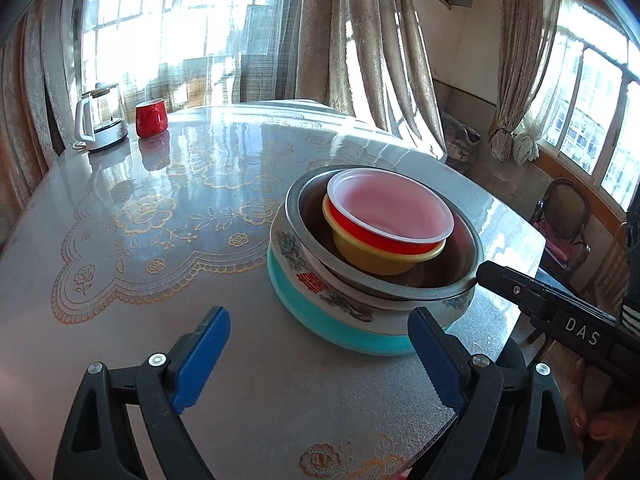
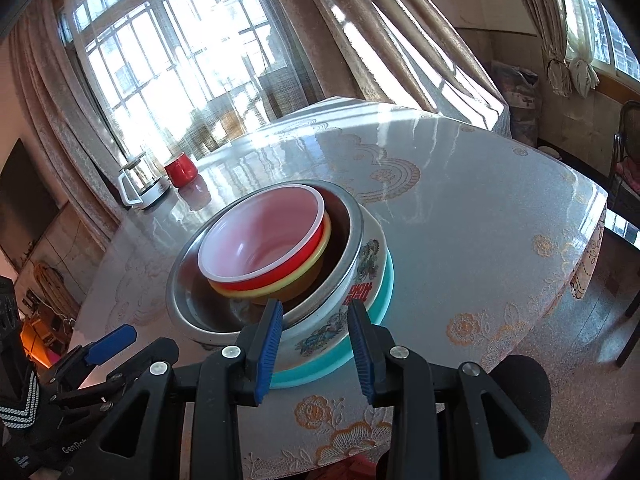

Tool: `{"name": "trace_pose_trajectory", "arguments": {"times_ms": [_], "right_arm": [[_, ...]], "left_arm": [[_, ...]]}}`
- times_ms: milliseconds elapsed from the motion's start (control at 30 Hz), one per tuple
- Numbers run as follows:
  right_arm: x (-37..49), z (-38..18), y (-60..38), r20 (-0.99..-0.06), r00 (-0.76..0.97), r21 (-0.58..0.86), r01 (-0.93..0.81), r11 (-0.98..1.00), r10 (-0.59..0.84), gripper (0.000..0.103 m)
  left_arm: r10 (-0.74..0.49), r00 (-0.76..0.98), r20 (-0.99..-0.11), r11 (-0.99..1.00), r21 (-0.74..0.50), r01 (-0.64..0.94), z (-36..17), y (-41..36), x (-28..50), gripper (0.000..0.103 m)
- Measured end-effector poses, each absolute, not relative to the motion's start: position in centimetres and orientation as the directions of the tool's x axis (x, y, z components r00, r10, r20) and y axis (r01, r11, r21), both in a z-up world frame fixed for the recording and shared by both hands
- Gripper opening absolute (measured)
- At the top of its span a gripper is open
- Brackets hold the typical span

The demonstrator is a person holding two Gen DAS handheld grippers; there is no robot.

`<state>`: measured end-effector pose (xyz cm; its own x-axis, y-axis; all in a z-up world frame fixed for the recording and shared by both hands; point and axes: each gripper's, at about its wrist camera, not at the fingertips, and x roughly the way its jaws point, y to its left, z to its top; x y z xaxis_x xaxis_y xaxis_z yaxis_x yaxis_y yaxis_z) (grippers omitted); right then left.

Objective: Organize plates and bowls
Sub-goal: 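Open both grippers and pull them back from the steel bowl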

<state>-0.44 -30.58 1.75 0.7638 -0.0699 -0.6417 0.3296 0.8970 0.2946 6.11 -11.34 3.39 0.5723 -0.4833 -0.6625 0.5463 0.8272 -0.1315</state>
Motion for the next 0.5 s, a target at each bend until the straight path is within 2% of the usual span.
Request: {"name": "trace_pose_trajectory", "arguments": {"times_ms": [67,200,300,367,500], "right_arm": [[-1.0,1.5,-30.2,-0.635,0.767,0.279,0.340,0.898,-0.092,0.038],[-1.6,0.9,-29.2,-0.625,0.773,0.236,0.325,0.916,-0.114,0.043],[-2.3,0.6,-28.0,-0.606,0.785,0.189,0.300,0.935,-0.129,0.056],[-2.6,0.5,-27.3,-0.592,0.795,0.159,0.280,0.947,-0.136,0.071],[-3.2,0.1,-26.0,-0.576,0.804,0.122,0.266,0.956,-0.150,0.075]], "left_arm": [[-0.474,0.592,-0.651,0.830,-0.106,0.547,3.2,-11.0,5.4,0.103],[-0.426,0.646,-0.634,0.852,-0.041,0.522,2.7,-10.3,4.3,0.103],[-0.404,0.656,-0.637,0.862,-0.025,0.507,2.1,-9.4,3.9,0.103],[-0.384,0.666,-0.640,0.876,-0.023,0.482,1.8,-8.7,3.6,0.103],[-0.355,0.662,-0.660,0.904,-0.061,0.424,1.1,-7.1,3.6,0.103]]}}
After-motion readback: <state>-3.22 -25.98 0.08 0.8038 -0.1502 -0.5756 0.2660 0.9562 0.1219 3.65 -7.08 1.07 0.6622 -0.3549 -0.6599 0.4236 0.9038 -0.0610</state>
